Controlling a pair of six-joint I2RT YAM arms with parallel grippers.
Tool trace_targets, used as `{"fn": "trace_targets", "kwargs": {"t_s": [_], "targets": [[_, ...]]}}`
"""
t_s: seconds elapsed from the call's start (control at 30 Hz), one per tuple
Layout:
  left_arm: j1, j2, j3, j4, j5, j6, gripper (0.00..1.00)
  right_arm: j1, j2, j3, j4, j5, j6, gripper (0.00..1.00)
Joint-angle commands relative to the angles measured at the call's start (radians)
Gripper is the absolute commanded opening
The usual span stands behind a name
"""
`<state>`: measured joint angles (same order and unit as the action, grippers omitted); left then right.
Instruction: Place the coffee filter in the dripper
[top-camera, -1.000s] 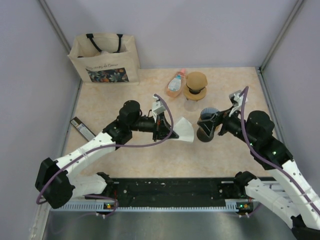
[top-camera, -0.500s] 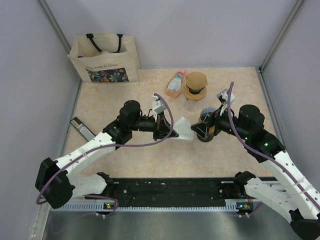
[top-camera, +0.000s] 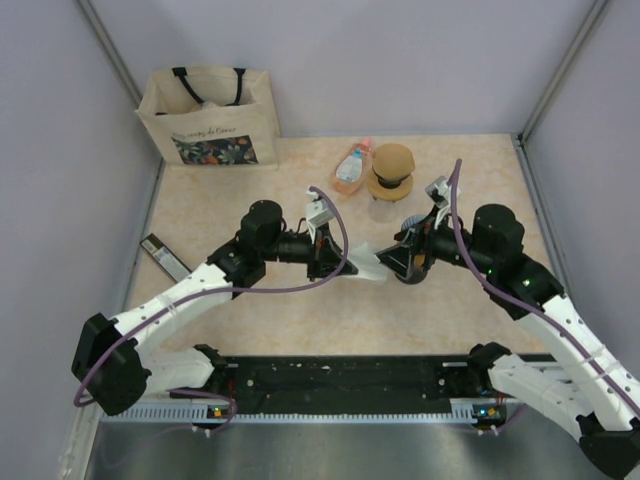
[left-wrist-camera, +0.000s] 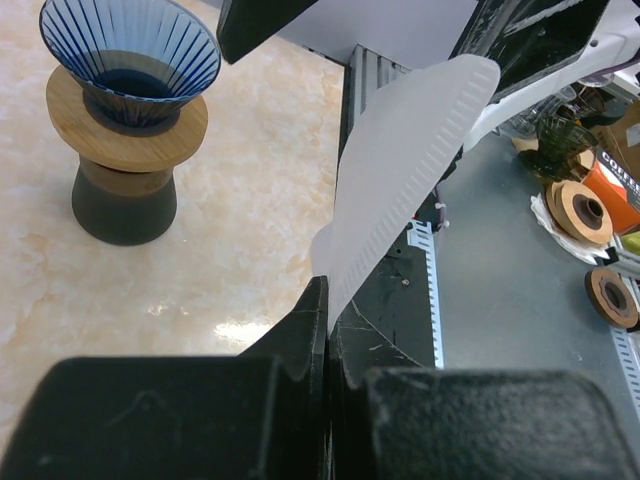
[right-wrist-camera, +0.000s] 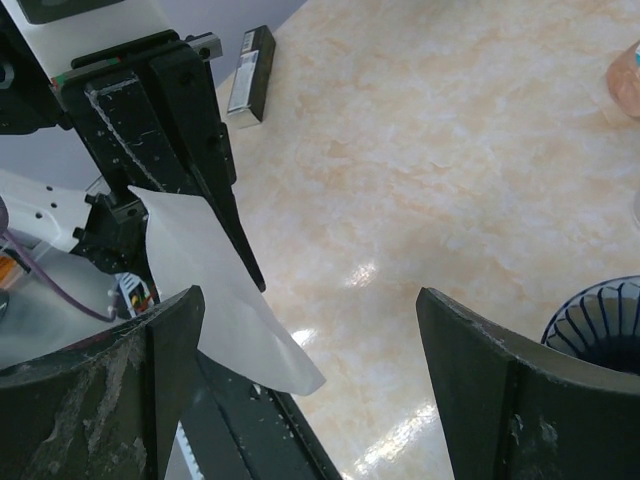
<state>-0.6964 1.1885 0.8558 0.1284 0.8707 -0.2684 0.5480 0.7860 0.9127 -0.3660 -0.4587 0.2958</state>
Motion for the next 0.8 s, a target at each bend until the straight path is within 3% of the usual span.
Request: {"fn": "trace_targets", "kwargs": {"t_s": [0.0, 0.33, 0.53, 0.77], "targets": [[-0.005, -0.003, 0.040, 0.056, 0.037, -0.005, 0.00, 0.009, 0.047, 0.025, 0.064, -0.078, 0.012, 0.86], [-0.003, -0.017, 0.042, 0.123, 0.059, -0.006, 0.00, 0.009, 0.081, -0.034, 0.081, -0.256, 0.025, 0.65], [-0.003, -0.021, 0.029, 0.224, 0.105, -0.035, 0.00, 0.009, 0.052, -0.090, 0.134, -0.284, 0.058, 0.52], [-0.005, -0.020, 0.026, 0.232, 0.129, -0.040, 0.00, 0.009, 0.045, -0.098, 0.168, -0.270, 0.069, 0.36]]}}
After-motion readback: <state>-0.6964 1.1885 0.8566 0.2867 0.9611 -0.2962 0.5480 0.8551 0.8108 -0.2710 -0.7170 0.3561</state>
